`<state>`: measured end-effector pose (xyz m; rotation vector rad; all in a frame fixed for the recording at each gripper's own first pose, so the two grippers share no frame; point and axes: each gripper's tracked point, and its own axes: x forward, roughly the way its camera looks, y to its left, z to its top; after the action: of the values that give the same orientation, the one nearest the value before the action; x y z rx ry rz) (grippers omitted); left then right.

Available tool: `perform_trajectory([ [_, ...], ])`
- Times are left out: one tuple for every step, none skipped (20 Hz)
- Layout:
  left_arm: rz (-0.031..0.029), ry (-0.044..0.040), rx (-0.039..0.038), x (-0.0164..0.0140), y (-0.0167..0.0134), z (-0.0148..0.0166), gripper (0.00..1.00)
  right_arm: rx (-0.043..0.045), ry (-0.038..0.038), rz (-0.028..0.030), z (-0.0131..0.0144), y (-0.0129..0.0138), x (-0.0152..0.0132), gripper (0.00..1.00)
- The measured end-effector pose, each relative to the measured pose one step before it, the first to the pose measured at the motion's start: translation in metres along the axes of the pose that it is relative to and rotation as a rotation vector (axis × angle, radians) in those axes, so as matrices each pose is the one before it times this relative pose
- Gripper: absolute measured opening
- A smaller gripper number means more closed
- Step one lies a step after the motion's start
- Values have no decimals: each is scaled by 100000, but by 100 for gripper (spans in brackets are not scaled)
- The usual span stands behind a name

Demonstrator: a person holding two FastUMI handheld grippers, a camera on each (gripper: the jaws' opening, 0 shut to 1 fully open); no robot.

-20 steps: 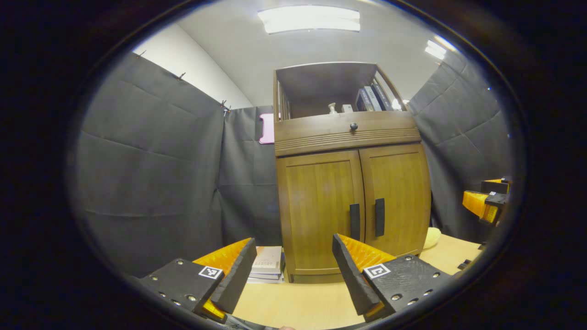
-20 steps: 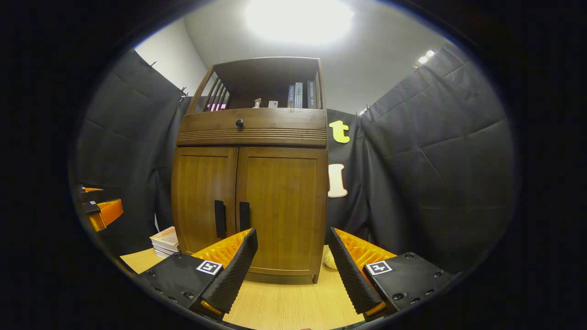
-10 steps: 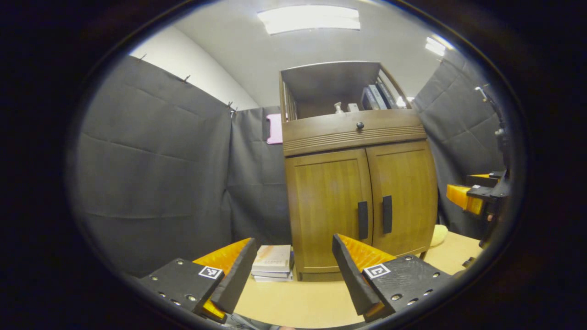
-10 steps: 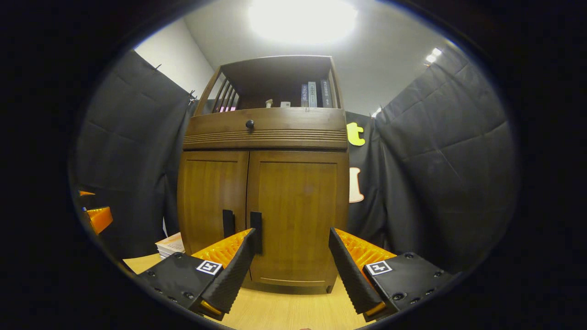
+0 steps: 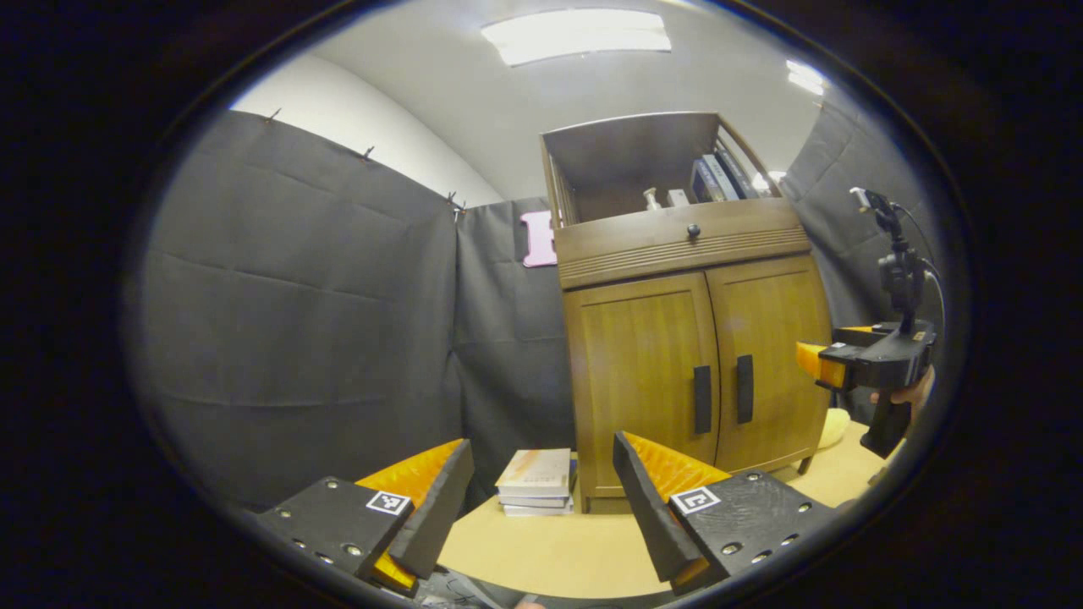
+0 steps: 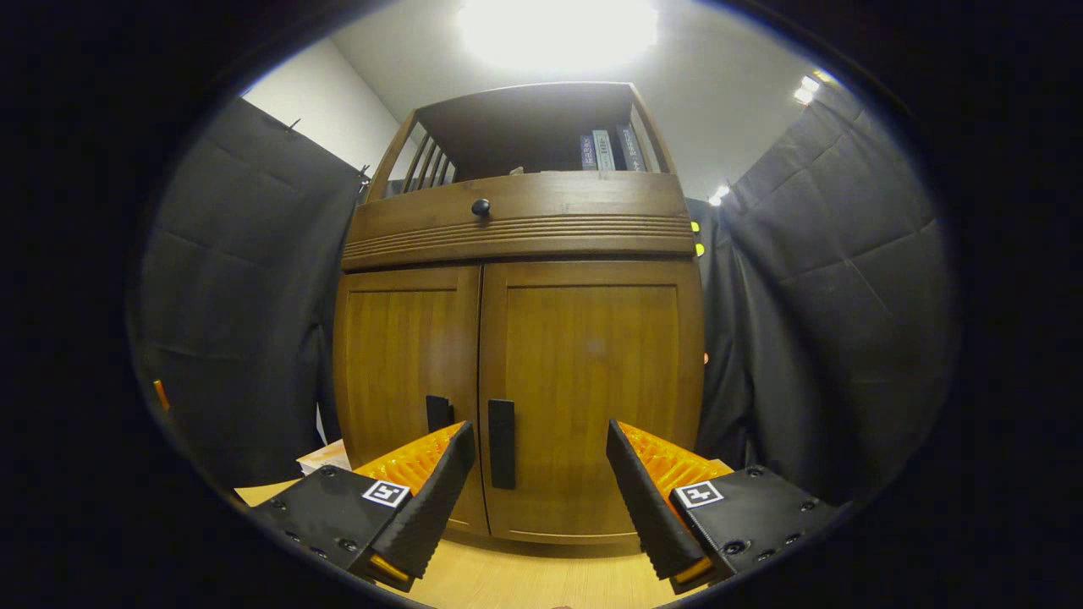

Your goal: Open the right door of the double-door shoe cabinet with the right hand, and open the left door with the left hand.

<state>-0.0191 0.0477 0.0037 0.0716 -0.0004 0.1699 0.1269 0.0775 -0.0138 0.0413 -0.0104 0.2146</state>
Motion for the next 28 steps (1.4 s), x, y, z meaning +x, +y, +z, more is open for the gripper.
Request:
perform_trajectory([
  [1083,-6,291,-378,643,-76,95,-79,62,514,-99,350,570,98],
  [849,-4,174,-588,592,-196,95,-147,-37,485,-4,301,627,98],
  [799,230,88,-225,418,-121,95,-300,-88,451,3,303,652,98],
  [823,311,112,-102,348,-43,95,-156,28,215,-107,247,494,98],
  [776,311,41,-126,347,-73,95,8,-116,489,-28,325,531,98],
  [827,177,121,-28,313,-64,95,160,-134,169,-207,245,466,98],
  [768,119,122,98,303,27,95,173,209,279,-73,221,581,98],
  [843,100,100,-76,359,-49,95,97,172,482,-106,322,622,98],
  [744,13,121,-51,296,-31,95,-673,462,406,-227,209,707,98],
  [748,120,220,106,316,-60,95,-1093,684,163,-286,114,622,98],
  [844,334,477,-11,309,-12,95,-671,495,-13,-267,-17,590,98],
  [1003,321,450,-106,515,-95,95,-338,157,120,-227,157,563,98],
  [885,257,211,-91,409,-7,95,-167,397,-230,-228,57,609,98],
  [883,367,160,-53,252,-200,95,89,782,45,-397,-26,564,97],
  [1023,527,300,125,467,-133,95,343,1306,59,-430,108,520,98],
  [976,221,411,-117,406,-157,95,508,1218,320,-413,198,431,98],
  [894,144,504,-35,344,32,95,564,1198,758,-370,114,479,98],
  [967,501,596,-49,347,-175,95,405,1427,386,-416,52,358,98],
  [768,457,470,-61,270,-106,95,213,1271,278,-391,45,378,98],
  [567,452,183,-123,187,-273,95,-9,1112,447,-400,148,357,98],
  [574,394,55,-57,277,-54,95,-178,1190,-79,-408,-36,365,98],
  [422,498,142,-18,121,-170,95,-202,992,302,-557,238,511,98],
  [662,528,432,37,309,-105,95,-213,513,-371,-326,-20,484,97],
  [847,391,589,32,331,-120,95,29,1009,-775,-400,17,722,92],
  [653,260,352,-51,371,-90,95,803,870,-567,-306,-74,690,89],
  [768,384,93,-10,322,-234,95,981,868,-745,-208,-216,677,84],
  [540,459,8,-7,260,-131,95,768,877,-625,-454,-47,302,82],
  [664,543,122,45,425,-258,95,379,850,-254,-312,-42,548,82],
])
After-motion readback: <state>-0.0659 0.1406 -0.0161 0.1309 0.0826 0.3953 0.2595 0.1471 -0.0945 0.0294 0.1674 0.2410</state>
